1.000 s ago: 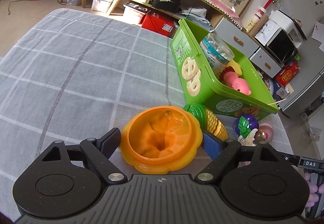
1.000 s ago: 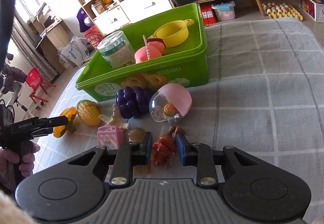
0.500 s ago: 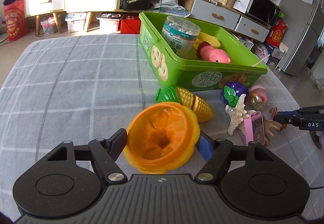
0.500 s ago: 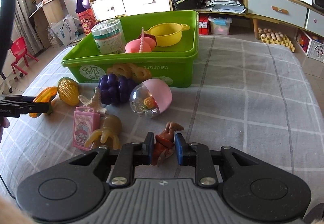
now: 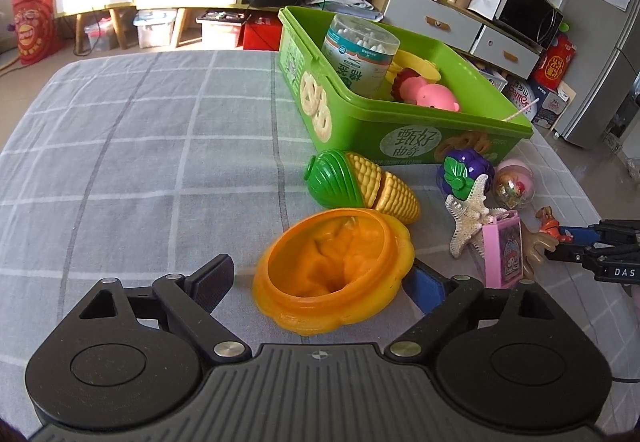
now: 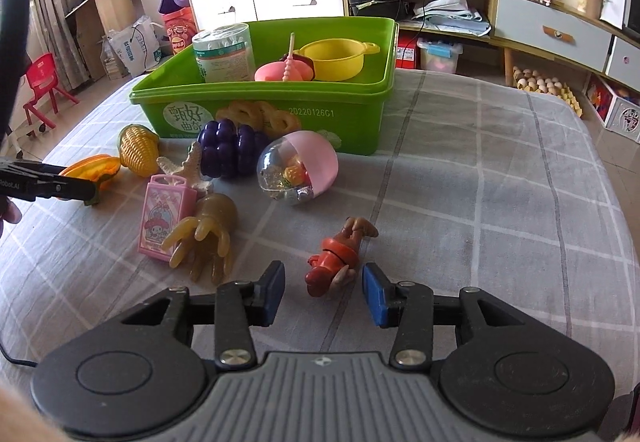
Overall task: Organize rigid objects
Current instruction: 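Close left tool on orange flower bowl while right tool grasps red figure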
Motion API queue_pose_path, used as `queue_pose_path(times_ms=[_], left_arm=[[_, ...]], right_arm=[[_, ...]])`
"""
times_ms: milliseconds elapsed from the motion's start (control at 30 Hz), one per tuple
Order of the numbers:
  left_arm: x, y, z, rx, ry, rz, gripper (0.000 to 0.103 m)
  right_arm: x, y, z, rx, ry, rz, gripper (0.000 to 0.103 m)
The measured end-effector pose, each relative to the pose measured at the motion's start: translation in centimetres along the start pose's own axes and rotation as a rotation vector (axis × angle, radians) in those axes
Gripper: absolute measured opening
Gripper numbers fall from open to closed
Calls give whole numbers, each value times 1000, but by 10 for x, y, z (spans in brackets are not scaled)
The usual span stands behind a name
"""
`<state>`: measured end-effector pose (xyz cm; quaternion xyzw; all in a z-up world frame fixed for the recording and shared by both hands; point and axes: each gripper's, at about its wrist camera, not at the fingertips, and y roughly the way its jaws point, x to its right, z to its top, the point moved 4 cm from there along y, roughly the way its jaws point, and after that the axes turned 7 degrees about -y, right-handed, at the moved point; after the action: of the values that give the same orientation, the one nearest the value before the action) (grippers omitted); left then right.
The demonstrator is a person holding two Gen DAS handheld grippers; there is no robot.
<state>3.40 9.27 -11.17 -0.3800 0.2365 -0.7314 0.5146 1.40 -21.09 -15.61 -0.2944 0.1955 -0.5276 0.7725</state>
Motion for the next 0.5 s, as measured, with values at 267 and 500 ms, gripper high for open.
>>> queue_pose_path(times_ms=[267, 500], left_arm=[[-10, 0, 4, -35, -148, -88, 91], [-5, -2, 4, -25, -129, -66, 83]], right_arm=[[-5, 0, -2, 23, -32, -28, 16], [-7, 1, -1, 29, -40, -39, 2]])
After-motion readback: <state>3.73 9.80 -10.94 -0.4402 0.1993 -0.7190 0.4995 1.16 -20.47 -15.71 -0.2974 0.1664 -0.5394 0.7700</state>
